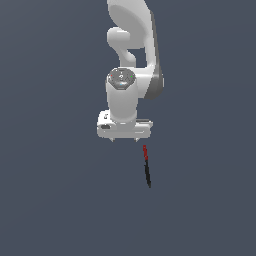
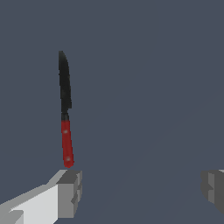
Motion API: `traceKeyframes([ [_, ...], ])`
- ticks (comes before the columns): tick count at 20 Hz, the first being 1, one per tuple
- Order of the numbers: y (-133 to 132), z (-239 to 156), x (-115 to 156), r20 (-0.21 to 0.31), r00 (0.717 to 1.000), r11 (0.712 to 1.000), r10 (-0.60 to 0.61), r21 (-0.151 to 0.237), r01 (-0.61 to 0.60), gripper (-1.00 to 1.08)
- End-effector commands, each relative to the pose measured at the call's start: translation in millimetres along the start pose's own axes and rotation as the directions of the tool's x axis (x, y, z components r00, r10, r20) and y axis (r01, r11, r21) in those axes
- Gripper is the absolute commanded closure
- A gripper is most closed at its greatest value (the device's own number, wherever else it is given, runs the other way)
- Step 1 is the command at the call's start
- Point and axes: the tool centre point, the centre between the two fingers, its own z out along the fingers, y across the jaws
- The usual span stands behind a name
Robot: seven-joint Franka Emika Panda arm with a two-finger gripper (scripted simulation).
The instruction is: Pick up the object and move it to a goal position.
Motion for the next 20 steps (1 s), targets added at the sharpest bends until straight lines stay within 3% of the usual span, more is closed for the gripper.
traceKeyframes([
  [1, 0, 0, 0, 0.000, 1.000, 1.000, 0.000, 0.000, 0.000, -0.92],
  [20, -29, 18, 14, -0.011, 0.998, 0.998, -0.056, -0.005, 0.056, -0.92],
])
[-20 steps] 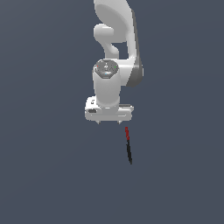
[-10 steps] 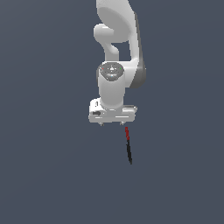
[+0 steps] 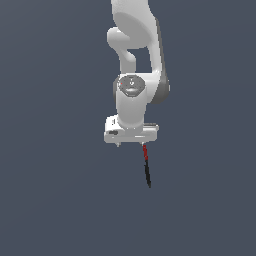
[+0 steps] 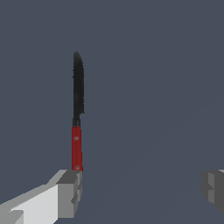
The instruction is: Pick up the object and move it to a goal position.
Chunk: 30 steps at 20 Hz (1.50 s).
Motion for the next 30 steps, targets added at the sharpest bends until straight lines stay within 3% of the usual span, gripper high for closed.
traceKeyframes([
  [1, -7, 7, 5, 0.000, 1.000, 1.000, 0.001, 0.000, -0.001, -0.92],
  [15, -70, 68, 38, -0.005, 1.000, 1.000, 0.018, 0.000, -0.018, -0.92],
  [30, -77, 97, 40, -0.006, 1.000, 1.000, 0.020, 0.000, -0.020, -0.92],
])
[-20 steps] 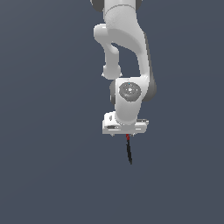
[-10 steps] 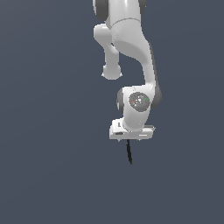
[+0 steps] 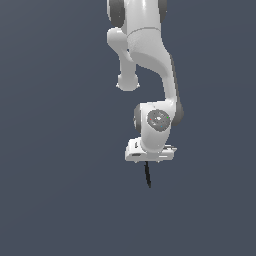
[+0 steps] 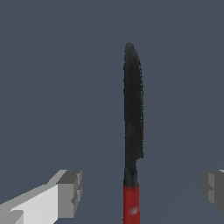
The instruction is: Pick up the object and move it to a goal position.
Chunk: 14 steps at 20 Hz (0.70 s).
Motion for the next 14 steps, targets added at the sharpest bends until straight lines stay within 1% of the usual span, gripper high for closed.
traceKeyframes([
  [1, 0, 13, -1, 0.001, 1.000, 1.000, 0.000, 0.000, 0.000, -0.92],
  [5, 0, 30, -1, 0.000, 1.000, 1.000, 0.001, 0.000, -0.001, -0.92],
  [10, 0, 35, 0, 0.000, 1.000, 1.000, 0.001, 0.000, -0.001, -0.92],
  [11, 0, 35, 0, 0.000, 1.000, 1.000, 0.001, 0.000, -0.001, 1.08],
  [14, 0, 35, 0, 0.000, 1.000, 1.000, 0.001, 0.000, -0.001, 1.08],
])
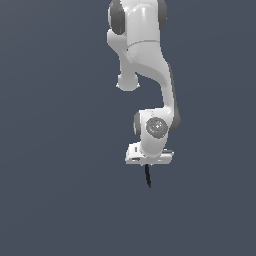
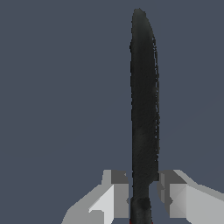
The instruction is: Pick up the object and move it to a goal position.
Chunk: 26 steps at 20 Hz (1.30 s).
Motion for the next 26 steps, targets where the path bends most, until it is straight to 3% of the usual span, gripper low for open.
traceKeyframes([
  [1, 0, 2, 0, 0.001, 1.000, 1.000, 0.000, 0.000, 0.000, 1.08],
  [14, -5, -20, 7, -0.016, 0.999, 0.999, -0.040, 0.006, 0.040, 1.08],
  [21, -20, -79, 24, -0.064, 0.986, 0.988, -0.154, 0.020, 0.156, 1.08],
  [26, -38, -143, 38, -0.117, 0.955, 0.960, -0.274, 0.030, 0.279, 1.08],
])
